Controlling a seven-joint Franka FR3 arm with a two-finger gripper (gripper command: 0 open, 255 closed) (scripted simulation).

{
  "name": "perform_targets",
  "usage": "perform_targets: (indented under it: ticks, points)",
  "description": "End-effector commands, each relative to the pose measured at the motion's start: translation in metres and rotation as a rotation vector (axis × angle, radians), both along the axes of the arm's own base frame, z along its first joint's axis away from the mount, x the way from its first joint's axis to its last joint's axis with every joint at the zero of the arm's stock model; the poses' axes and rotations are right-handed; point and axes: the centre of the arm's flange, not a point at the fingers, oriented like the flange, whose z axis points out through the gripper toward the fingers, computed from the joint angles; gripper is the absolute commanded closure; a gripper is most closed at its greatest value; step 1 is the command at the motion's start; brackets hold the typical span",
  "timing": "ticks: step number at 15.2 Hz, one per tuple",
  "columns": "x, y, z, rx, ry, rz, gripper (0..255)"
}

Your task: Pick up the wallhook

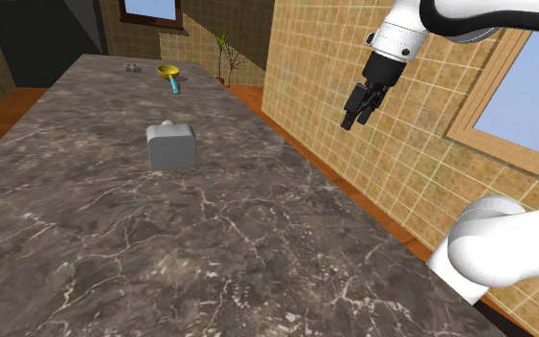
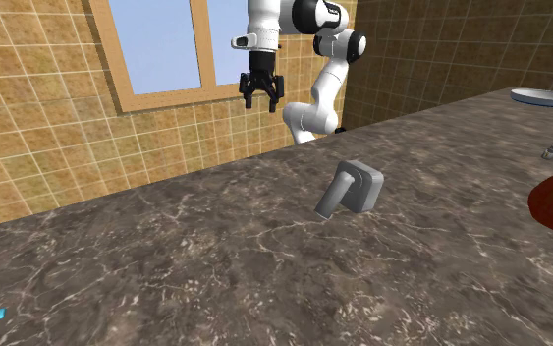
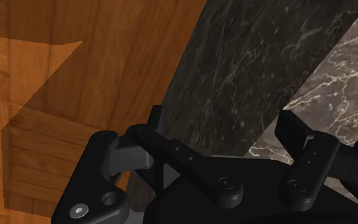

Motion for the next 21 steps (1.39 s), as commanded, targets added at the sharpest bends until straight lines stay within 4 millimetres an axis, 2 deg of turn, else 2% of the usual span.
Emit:
perform_targets:
  ticks: [1,11,21]
  points:
    - [0.0,0.0,0.0,0.0,0.0,0.0,0]
    - [0.036,0.13,0.004,-0.005,0.006,-0.113,0]
    - [0.087,0.255,0.007,-0.01,0.013,-0.226,0]
